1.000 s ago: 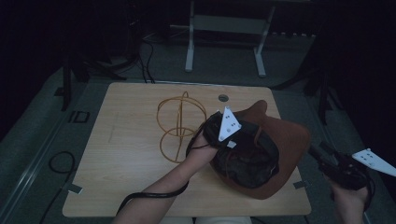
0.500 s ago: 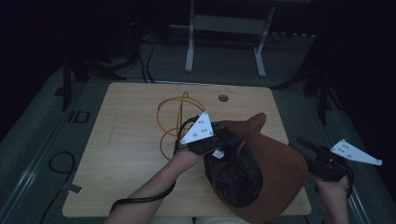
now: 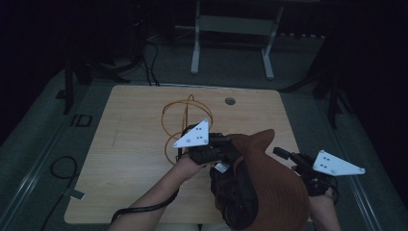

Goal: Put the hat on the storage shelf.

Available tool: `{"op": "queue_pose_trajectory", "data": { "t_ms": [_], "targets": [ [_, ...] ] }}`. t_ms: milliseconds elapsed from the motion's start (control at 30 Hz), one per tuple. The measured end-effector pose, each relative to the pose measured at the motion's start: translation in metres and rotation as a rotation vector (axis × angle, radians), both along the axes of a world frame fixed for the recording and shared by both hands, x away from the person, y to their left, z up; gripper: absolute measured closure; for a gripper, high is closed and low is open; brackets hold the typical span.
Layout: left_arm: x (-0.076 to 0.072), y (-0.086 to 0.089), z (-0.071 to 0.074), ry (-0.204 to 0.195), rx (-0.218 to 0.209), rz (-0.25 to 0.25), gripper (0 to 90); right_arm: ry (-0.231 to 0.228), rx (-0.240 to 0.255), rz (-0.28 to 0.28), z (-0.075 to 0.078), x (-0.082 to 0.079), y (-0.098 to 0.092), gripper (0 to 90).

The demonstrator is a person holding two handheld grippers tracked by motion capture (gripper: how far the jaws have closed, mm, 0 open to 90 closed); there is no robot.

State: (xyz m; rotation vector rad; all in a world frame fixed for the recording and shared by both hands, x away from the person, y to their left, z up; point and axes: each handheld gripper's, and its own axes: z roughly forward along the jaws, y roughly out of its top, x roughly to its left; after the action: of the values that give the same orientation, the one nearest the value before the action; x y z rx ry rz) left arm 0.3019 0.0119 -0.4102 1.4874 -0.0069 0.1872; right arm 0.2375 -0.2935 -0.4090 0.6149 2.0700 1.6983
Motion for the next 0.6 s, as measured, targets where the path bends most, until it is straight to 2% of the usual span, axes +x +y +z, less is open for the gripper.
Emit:
{"op": "queue_pose_trajectory", "data": {
  "t_ms": [33, 167, 233, 367, 433, 600],
  "targets": [
    [-0.001, -0.001, 0.000, -0.006, -0.011, -0.013, 86.6, -0.009, -0.003, 0.013, 0.000, 0.000, 0.004, 40.4],
    [-0.005, -0.005, 0.003, -0.015, -0.009, -0.002, 86.6, -0.016, 0.015, 0.056, -0.001, 0.003, 0.015, 39.1],
    [-0.005, -0.008, 0.003, -0.013, -0.021, -0.010, 86.6, -0.021, 0.018, 0.067, -0.002, 0.005, 0.019, 39.0],
    [-0.008, -0.014, 0.005, -0.025, -0.016, -0.002, 86.6, -0.011, 0.031, 0.083, -0.004, 0.009, 0.026, 38.4],
    [-0.009, -0.017, 0.004, -0.021, -0.022, -0.015, 86.6, -0.010, 0.035, 0.083, -0.004, 0.011, 0.029, 38.3],
    [-0.009, -0.020, 0.004, -0.011, -0.017, -0.008, 86.6, -0.010, 0.053, 0.079, -0.005, 0.016, 0.032, 39.7]
  ]
}}
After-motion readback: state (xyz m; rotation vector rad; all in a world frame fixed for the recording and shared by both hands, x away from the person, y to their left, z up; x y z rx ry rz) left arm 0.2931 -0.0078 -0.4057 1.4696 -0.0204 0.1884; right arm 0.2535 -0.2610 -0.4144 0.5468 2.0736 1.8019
